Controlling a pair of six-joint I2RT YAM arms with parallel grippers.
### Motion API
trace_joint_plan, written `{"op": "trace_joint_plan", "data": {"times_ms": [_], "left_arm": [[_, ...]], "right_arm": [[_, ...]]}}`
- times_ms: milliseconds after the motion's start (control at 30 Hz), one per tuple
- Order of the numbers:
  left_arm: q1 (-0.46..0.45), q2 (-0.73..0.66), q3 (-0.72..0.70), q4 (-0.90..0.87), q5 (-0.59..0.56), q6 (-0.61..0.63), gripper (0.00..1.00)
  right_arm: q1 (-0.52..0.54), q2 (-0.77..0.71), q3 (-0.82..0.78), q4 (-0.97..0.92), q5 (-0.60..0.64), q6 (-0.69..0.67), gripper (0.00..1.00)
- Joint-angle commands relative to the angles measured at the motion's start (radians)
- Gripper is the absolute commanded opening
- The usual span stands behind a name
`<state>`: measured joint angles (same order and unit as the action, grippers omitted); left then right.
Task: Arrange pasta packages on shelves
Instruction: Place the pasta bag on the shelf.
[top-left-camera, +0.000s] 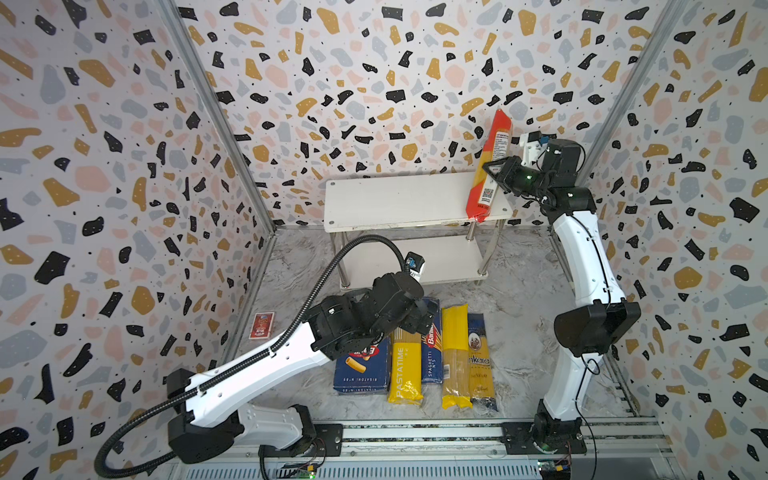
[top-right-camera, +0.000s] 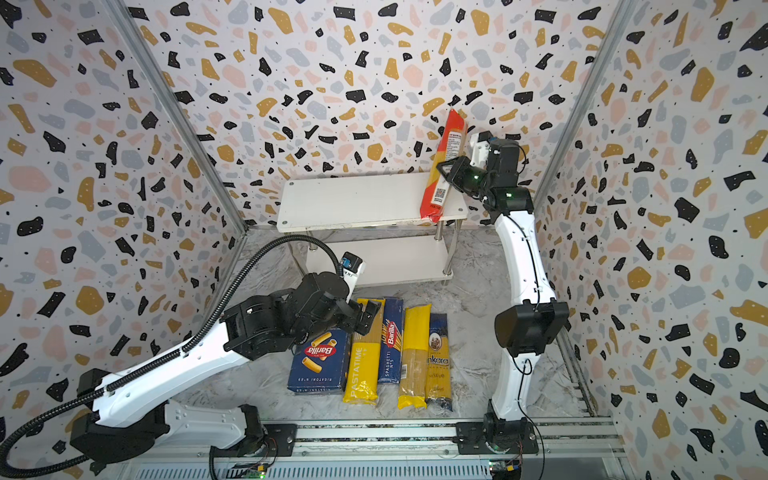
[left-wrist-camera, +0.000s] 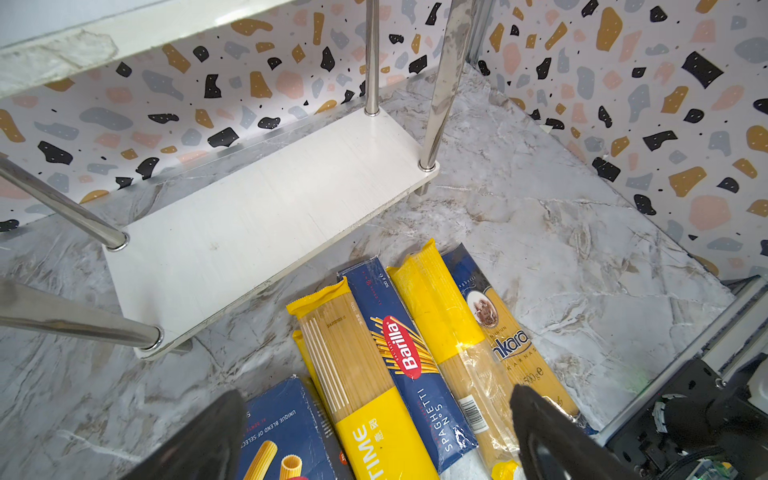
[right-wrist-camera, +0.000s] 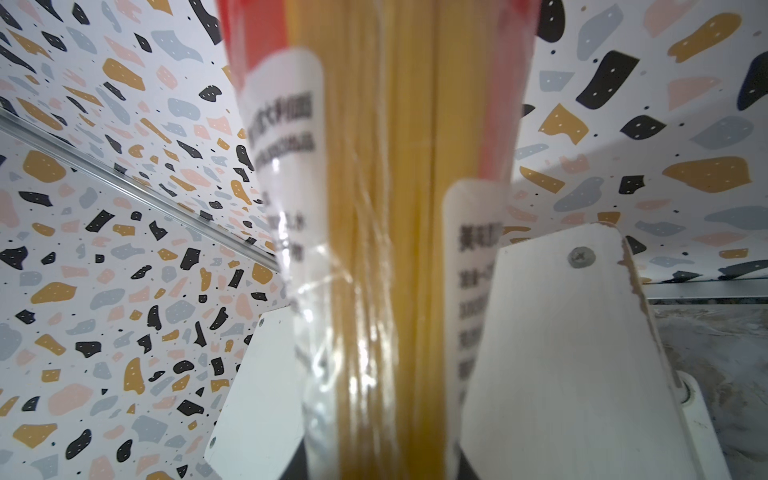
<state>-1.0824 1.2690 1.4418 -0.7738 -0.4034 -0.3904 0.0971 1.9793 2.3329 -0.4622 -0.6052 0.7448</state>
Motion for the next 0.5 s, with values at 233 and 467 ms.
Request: {"op": "trace_joint_plan", "data": {"times_ms": [233, 467], "left_arm": [[0.012, -0.028, -0.035, 0.034, 0.013, -0.021, 1.00], [0.013, -0.039, -0.065, 0.049, 0.020, -0.031, 1.00]], "right_arm": [[-0.001, 0.001, -0.018, 0.073, -0.065, -0.066, 0.23], [0.042, 0.047, -0.007, 0.000, -0.061, -0.106, 0.30]]}}
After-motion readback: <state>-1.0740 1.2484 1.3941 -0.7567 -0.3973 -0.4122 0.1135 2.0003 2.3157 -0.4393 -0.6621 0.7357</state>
